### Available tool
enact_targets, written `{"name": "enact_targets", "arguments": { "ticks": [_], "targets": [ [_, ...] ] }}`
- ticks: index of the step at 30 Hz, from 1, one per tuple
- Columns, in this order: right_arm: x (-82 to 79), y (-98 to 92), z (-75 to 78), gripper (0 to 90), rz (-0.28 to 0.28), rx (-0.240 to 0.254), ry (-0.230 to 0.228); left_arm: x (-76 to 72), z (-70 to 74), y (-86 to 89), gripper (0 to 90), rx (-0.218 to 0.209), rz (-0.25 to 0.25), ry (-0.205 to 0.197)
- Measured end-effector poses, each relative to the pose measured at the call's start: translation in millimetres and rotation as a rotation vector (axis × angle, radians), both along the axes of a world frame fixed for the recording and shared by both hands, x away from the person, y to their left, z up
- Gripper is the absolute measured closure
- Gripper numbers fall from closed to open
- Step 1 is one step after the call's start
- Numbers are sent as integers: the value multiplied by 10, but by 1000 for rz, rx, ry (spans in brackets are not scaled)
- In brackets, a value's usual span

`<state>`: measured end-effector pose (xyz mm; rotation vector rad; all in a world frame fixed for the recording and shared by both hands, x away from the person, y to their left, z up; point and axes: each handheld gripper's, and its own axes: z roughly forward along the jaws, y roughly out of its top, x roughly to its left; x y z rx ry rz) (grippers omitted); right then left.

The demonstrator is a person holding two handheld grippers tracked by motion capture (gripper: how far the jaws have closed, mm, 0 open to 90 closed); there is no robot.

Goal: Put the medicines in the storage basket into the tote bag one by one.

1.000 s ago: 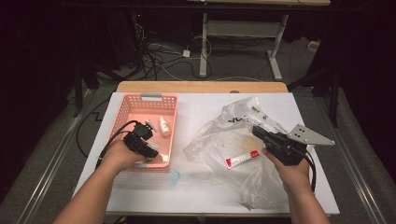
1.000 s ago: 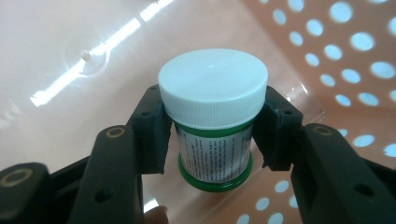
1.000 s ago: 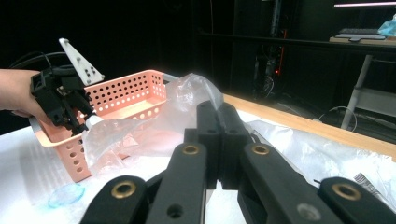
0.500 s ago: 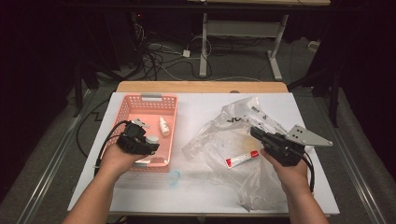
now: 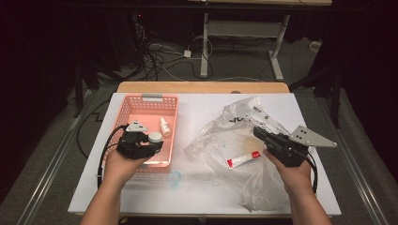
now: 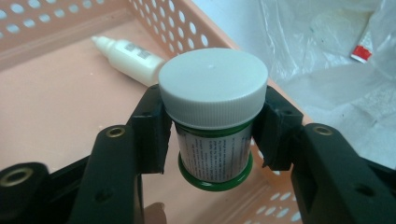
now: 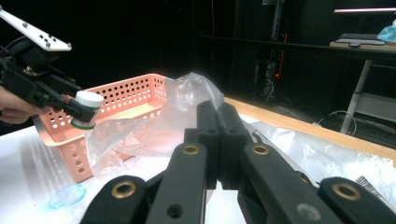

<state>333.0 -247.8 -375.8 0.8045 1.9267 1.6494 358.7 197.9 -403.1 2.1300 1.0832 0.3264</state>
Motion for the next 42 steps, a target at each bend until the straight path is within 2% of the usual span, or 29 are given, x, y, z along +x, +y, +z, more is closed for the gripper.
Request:
{"name": "enact_targets", "arguments": {
  "ticks": [5,6,9,10,11,12,13,14,19,25,26,30,34,37,42],
  "targets": [
    [-8,-8,3,900,-5,-2,-2,-53,-40,3,504,-11,4,-28],
    [-8,-8,2,900,-5,-4,-1,-80,-58,-1,504,-11,-2,-45],
    [-7,-6,-1,900,-6,-5,1,-108,-89,21,504,-61,-2,-59],
    [-7,-6,-1,900,-6,-5,1,-108,-89,21,504,-61,-2,-59],
    [-11,-7,-1,900,-7,-6,-1,-119,-96,36,504,-87,2,-68],
    [-12,-7,0,900,-7,-5,-2,-119,-96,36,504,-87,2,-68],
    [-13,-7,0,900,-6,-5,-4,-138,-88,36,504,-112,2,-81],
    [-15,-4,2,900,-6,-3,-4,-138,-88,36,504,-112,2,-81],
    [-24,-5,14,900,-4,-4,-8,-218,-26,-18,504,-166,-25,-113],
    [-29,-11,23,900,-2,3,-10,-287,57,-90,504,-182,-47,-137],
    [-27,-15,24,900,-2,1,-13,-321,91,-127,504,-195,-61,-149],
    [-30,-19,31,900,-4,4,-13,-387,146,-221,504,-201,-90,-172],
    [-31,-21,31,900,-4,9,-10,-443,168,-329,504,-176,-113,-191],
    [-28,-20,27,900,0,5,-12,-461,173,-362,504,-187,-124,-192],
    [-21,-21,17,900,1,2,-9,-499,172,-449,504,-229,-165,-177]
  ]
}}
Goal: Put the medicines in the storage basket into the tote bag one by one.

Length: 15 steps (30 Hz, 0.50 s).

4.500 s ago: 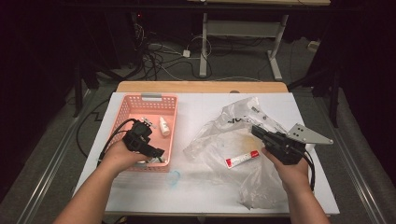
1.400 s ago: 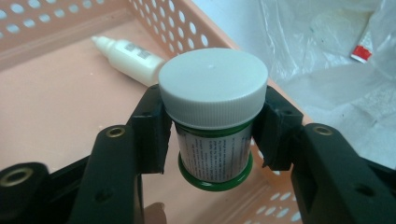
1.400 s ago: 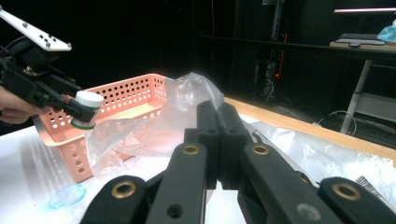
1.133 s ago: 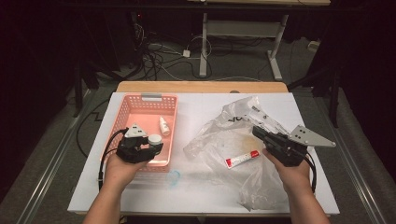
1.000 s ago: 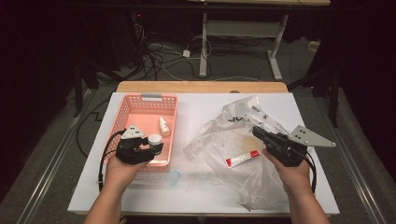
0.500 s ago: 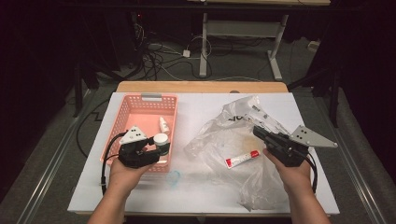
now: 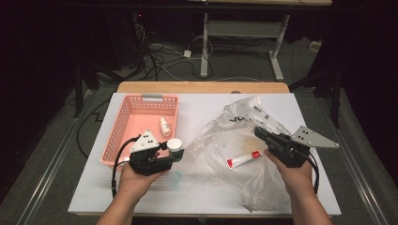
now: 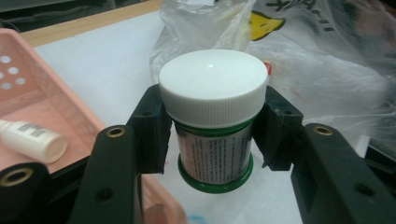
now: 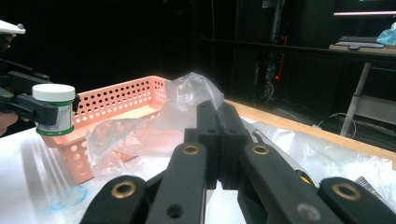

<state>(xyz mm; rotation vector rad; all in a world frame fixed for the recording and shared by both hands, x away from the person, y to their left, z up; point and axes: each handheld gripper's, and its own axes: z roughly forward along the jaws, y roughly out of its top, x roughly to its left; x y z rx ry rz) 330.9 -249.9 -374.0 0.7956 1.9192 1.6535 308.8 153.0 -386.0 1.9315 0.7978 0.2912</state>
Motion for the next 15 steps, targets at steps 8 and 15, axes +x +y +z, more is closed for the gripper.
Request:
{"name": "enact_targets", "arguments": {
  "ticks": [8,15],
  "targets": [
    [1,-3,3,900,1,6,2,-78,-28,-209,504,-13,-74,0],
    [2,4,-5,900,4,2,3,-120,-66,-356,504,-5,-109,2]
  ]
}}
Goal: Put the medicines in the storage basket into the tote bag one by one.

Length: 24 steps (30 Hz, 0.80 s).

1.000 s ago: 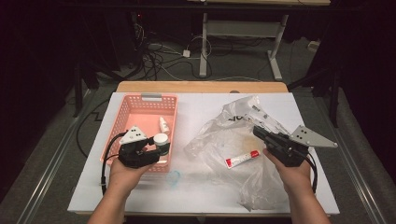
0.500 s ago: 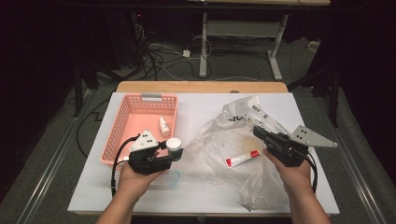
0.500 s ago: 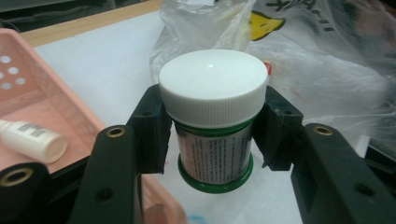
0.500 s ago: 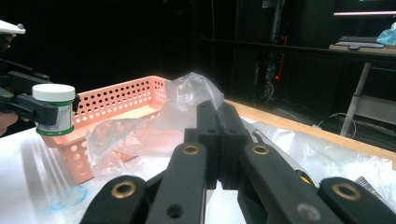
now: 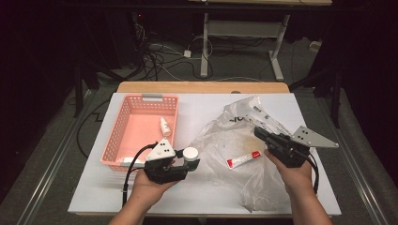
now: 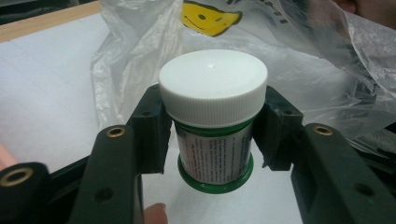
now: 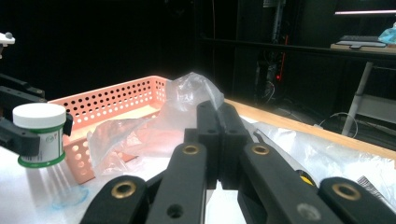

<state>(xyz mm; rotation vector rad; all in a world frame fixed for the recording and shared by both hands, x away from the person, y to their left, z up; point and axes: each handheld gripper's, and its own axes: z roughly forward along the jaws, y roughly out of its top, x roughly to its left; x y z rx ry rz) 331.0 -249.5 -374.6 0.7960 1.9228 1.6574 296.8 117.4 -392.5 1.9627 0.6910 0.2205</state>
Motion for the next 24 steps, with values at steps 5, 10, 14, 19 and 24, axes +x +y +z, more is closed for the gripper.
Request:
{"name": "enact_targets", "arguments": {
  "ticks": [5,10,14,19,24],
  "targets": [
    [-1,-1,3,900,0,-2,-1,-22,-46,-101,504,9,-24,5],
    [-4,4,7,900,1,-1,-2,-39,-108,-215,503,28,-43,8],
    [-5,7,8,900,3,-3,-3,-43,-170,-299,504,46,-59,19],
    [-3,12,1,900,2,-8,1,-53,-279,-415,503,86,-79,25],
    [-6,13,4,900,1,-7,-1,-48,-360,-511,503,110,-91,39]
  ]
}}
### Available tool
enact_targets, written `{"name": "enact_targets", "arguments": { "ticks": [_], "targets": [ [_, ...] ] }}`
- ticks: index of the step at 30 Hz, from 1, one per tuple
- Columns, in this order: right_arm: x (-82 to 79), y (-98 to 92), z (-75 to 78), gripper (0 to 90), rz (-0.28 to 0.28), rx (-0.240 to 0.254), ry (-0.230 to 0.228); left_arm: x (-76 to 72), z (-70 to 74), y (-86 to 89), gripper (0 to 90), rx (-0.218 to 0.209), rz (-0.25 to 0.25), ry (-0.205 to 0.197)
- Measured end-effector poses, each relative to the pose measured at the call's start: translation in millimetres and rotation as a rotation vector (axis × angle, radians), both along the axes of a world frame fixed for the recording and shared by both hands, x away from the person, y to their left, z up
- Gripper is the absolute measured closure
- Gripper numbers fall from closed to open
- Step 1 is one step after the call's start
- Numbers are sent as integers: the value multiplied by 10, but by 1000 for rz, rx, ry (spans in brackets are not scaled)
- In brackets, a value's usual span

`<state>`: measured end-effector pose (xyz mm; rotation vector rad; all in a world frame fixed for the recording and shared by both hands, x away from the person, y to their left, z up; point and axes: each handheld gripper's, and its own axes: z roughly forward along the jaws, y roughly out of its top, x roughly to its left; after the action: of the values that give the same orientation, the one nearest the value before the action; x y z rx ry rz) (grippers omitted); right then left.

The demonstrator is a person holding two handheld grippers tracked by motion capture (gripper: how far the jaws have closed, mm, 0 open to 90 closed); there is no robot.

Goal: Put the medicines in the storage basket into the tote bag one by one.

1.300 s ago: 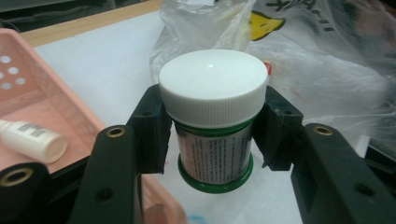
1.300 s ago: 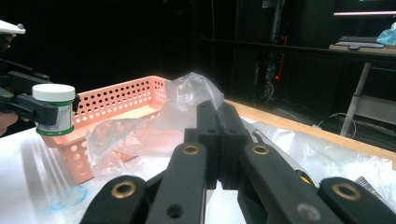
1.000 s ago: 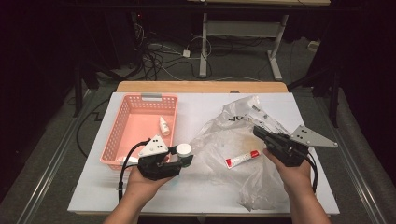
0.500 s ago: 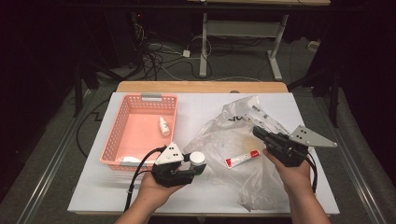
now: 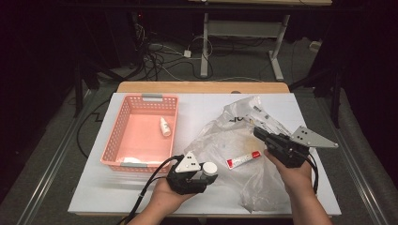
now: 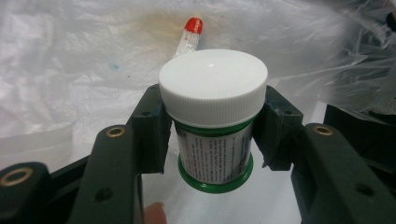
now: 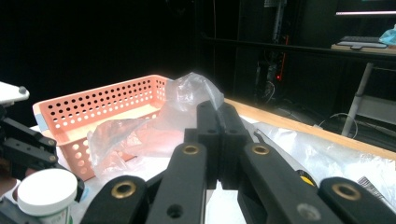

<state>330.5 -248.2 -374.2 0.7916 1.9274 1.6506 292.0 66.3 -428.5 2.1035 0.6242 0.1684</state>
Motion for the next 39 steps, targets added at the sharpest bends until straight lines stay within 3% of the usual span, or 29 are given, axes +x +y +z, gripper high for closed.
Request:
{"name": "enact_targets", "arguments": {
  "ticks": [10,15,18,23,29,34,39],
  "targets": [
    [-3,6,-4,900,2,-4,1,88,-170,-176,503,25,6,17],
    [5,7,-15,900,0,-6,2,136,-211,-290,503,54,1,-9],
    [3,10,-14,900,-1,-2,4,205,-224,-351,503,35,12,-6],
    [-2,2,-8,900,-1,-3,1,335,-203,-479,503,19,29,-14],
    [12,-7,-21,900,-1,-4,5,453,-137,-629,503,38,32,-36],
    [13,-17,-18,900,-5,4,6,549,-64,-814,503,35,44,-78],
    [18,-25,-14,900,-5,8,6,641,-65,-943,503,46,58,-85]
  ]
}}
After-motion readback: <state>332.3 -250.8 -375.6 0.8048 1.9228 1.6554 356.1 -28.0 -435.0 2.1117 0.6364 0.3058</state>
